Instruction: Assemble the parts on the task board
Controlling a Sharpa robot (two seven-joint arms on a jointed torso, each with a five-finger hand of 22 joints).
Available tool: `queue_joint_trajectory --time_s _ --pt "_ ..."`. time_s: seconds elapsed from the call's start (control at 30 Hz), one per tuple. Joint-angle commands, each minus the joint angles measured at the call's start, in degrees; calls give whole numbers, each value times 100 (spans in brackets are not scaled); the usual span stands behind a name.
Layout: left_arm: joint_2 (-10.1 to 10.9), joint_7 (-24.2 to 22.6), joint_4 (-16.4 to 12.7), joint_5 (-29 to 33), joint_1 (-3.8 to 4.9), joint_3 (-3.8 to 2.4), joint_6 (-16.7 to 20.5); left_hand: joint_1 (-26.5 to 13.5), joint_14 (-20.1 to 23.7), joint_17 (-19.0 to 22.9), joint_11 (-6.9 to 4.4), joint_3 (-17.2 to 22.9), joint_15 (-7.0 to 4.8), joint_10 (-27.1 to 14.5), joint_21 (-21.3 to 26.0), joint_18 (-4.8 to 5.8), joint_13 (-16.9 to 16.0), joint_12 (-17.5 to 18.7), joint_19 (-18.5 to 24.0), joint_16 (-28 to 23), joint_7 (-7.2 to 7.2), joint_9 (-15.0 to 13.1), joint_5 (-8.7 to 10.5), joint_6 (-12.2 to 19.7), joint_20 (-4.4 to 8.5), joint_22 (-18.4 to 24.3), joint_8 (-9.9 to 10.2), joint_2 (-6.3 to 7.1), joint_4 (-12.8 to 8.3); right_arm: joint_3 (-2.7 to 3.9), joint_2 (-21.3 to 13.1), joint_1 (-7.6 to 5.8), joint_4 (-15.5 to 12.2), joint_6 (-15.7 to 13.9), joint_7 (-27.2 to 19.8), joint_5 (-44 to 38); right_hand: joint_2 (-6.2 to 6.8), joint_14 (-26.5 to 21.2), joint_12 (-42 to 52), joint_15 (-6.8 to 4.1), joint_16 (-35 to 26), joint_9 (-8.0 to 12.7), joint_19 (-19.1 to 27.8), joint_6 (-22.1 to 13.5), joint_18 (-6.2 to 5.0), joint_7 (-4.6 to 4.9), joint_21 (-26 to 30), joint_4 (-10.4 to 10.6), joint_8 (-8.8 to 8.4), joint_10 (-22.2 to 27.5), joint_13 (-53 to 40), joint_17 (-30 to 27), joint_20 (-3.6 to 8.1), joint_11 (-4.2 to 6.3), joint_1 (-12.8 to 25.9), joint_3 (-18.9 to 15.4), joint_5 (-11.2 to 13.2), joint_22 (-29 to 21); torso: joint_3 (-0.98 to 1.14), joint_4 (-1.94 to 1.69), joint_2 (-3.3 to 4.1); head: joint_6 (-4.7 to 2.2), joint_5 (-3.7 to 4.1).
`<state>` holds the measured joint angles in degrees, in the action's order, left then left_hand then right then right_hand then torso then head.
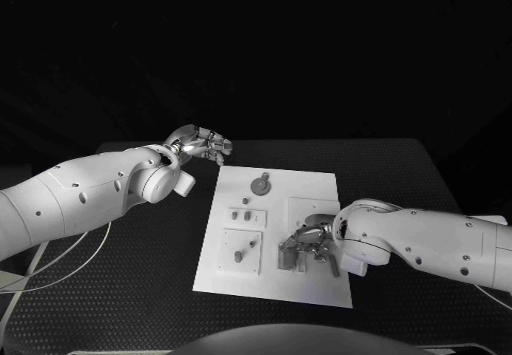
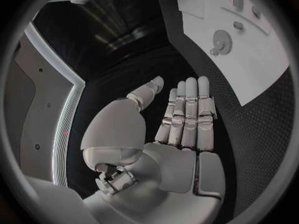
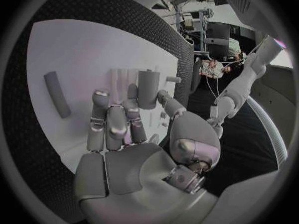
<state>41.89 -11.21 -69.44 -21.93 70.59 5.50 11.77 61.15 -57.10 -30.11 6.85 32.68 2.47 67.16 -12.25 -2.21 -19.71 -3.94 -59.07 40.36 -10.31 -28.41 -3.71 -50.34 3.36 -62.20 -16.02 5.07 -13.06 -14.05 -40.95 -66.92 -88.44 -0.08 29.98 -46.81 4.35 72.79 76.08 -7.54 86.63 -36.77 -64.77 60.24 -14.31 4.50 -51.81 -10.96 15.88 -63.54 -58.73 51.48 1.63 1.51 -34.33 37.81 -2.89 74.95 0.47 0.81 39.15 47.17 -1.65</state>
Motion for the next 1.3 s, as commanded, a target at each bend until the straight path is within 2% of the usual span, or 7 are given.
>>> queue_joint_trajectory --time_s 0.03,0.73,0.77,0.87,1.0,1.2,1.3 --pt "-5 -35 -14 31 6 -3 -62 -72 -39 -6 -6 -2 -7 -52 34 -63 8 -16 -28 -23 12 7 3 47 -7 -9 -30 -5 41 -15 3 23 16 138 35 -84 79 -15 -24 11 -32 7 -11 -5 -69 29 28 44 -20 49 -1 3 39 0 15 18 5 58 0 -2 0 3 0" --pt "0 -24 -20 31 6 -3 -54 -75 -41 -15 -6 -2 -7 -53 37 -63 8 -16 -29 -29 11 10 4 49 -7 -12 -33 -3 49 -15 12 31 28 231 30 -182 264 -79 -81 23 -57 1 6 -37 -69 43 41 143 -48 137 35 -68 36 -14 54 92 5 64 3 0 -1 19 -8" --pt "0 -24 -21 31 6 -3 -54 -75 -41 -16 -6 -2 -7 -53 37 -63 8 -16 -29 -30 11 10 4 50 -7 -12 -33 -3 50 -15 11 31 29 275 23 -173 287 -83 -85 24 -59 0 8 -38 -69 44 43 157 -50 143 37 -70 35 -15 61 98 5 64 3 0 -2 20 -8" --pt "0 -22 -21 31 6 -3 -56 -75 -41 -17 -6 -2 -7 -53 37 -63 8 -16 -30 -30 11 11 4 50 -7 -13 -33 -3 51 -15 9 31 24 286 21 -169 463 -104 -102 27 -67 -6 11 -47 -69 48 48 240 -58 168 38 -83 35 -18 60 160 4 66 3 2 -1 30 -12" --pt "-5 -22 -21 31 6 -3 -57 -74 -41 -18 -6 -2 -7 -53 38 -64 8 -16 -29 -31 11 11 4 50 -7 -13 -34 -2 51 -15 10 32 22 302 20 -169 669 -109 -114 30 -68 -23 3 -53 -69 51 48 433 -63 180 26 -72 34 -21 55 265 4 68 2 2 0 31 -12" --pt "-4 -20 -21 31 6 -3 -57 -73 -42 -21 -6 -1 -7 -54 39 -64 9 -16 -29 -33 12 12 3 50 -6 -14 -35 -2 52 -15 8 32 19 300 21 -172 793 -112 -120 30 -70 -41 -4 -57 -69 51 45 562 -62 179 12 -69 36 -22 28 324 3 71 2 0 1 38 -12" --pt "-4 -17 -20 31 6 -3 -57 -73 -42 -22 -6 -1 -7 -55 39 -64 9 -16 -30 -34 12 12 3 50 -6 -14 -36 -1 52 -15 8 32 23 305 21 -172 809 -115 -120 30 -71 -46 -5 -58 -69 52 44 589 -62 177 7 -73 37 -22 21 335 3 72 1 -1 0 41 -12"
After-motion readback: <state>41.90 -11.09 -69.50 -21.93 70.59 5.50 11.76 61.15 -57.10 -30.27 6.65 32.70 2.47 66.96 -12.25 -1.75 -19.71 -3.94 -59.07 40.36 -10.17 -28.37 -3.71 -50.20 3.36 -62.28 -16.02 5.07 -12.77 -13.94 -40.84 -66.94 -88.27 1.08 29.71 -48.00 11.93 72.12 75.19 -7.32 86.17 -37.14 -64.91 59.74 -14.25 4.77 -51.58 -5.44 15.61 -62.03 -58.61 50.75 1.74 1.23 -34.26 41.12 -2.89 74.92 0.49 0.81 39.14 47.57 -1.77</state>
